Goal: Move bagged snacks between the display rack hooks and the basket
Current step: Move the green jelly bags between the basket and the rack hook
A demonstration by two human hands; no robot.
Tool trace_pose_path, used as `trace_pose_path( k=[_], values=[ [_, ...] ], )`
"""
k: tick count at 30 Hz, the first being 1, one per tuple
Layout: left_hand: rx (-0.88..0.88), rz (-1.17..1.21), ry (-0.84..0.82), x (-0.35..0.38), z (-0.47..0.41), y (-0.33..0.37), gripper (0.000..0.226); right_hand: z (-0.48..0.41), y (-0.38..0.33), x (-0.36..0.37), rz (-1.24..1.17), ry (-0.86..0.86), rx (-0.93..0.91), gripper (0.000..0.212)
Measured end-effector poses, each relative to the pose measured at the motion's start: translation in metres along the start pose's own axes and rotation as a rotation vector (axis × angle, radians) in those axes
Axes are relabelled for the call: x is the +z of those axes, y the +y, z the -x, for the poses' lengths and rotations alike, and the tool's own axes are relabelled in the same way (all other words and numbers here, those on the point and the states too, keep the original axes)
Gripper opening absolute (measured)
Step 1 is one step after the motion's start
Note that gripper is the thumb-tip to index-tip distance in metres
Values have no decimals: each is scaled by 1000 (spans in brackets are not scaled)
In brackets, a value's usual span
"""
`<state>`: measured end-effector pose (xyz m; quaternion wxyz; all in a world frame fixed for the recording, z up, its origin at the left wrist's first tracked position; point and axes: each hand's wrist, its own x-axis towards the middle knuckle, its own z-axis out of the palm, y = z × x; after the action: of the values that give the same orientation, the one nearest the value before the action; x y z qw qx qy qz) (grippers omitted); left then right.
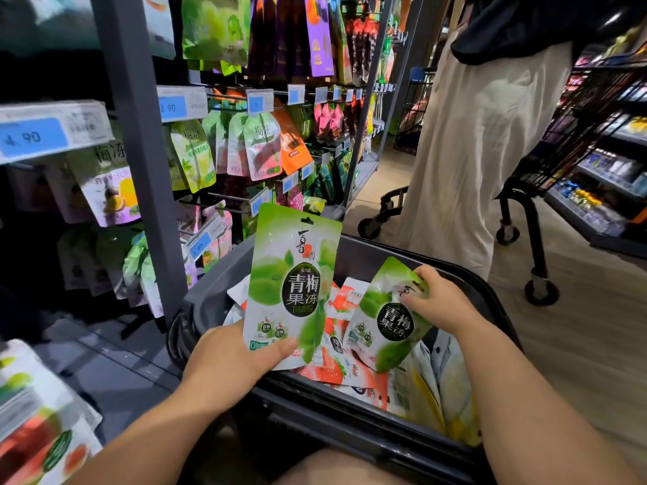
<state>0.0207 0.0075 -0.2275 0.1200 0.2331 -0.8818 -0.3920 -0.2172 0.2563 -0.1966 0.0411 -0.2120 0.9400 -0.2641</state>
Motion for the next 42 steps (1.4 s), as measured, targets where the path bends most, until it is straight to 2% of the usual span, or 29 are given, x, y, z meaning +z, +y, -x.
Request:
trace_pose_path(
  k=[4,7,10,12,14,16,18,22,27,29,31,33,36,40,42],
  values=[
    [9,-6,9,0,1,2,54,0,10,0,-63,-104,76,40],
    [7,-15,9,0,0,2,61,-3,12,-1,-128,-1,78,45],
    [4,-39,0,-1,0,2,71,-4,9,2,-375,150,136,51],
    [-2,-41,3,-1,0,3,64,-4,6,12,-618,184,196,55],
    [-8,-35,8,-1,2,5,59,-4,2,26,-810,162,204,51],
    [-17,-42,6,0,2,8,53,-6,0,42,-913,147,227,34],
    [-29,-22,-5,-1,4,10,53,-7,-4,53,-931,105,287,25],
    [-32,18,-22,-3,7,10,60,-1,-13,62,-861,-117,294,25],
    [-32,58,-31,-5,8,12,32,0,-3,55,-821,-311,283,43],
    [-35,63,-24,-6,9,12,20,-4,4,58,-812,-266,305,47],
    [-34,73,-25,-7,10,13,17,-7,6,60,-827,-163,324,48],
    [-38,132,-19,-8,11,14,17,-8,7,58,-878,-56,307,37],
    [-18,341,42,-13,12,22,10,-8,-3,52,-1023,61,252,28],
    [5,399,138,-37,8,38,8,0,-39,34,-1203,92,136,14],
    [-1,362,152,-55,6,45,11,7,-65,27,-1264,80,67,18]
  ],
)
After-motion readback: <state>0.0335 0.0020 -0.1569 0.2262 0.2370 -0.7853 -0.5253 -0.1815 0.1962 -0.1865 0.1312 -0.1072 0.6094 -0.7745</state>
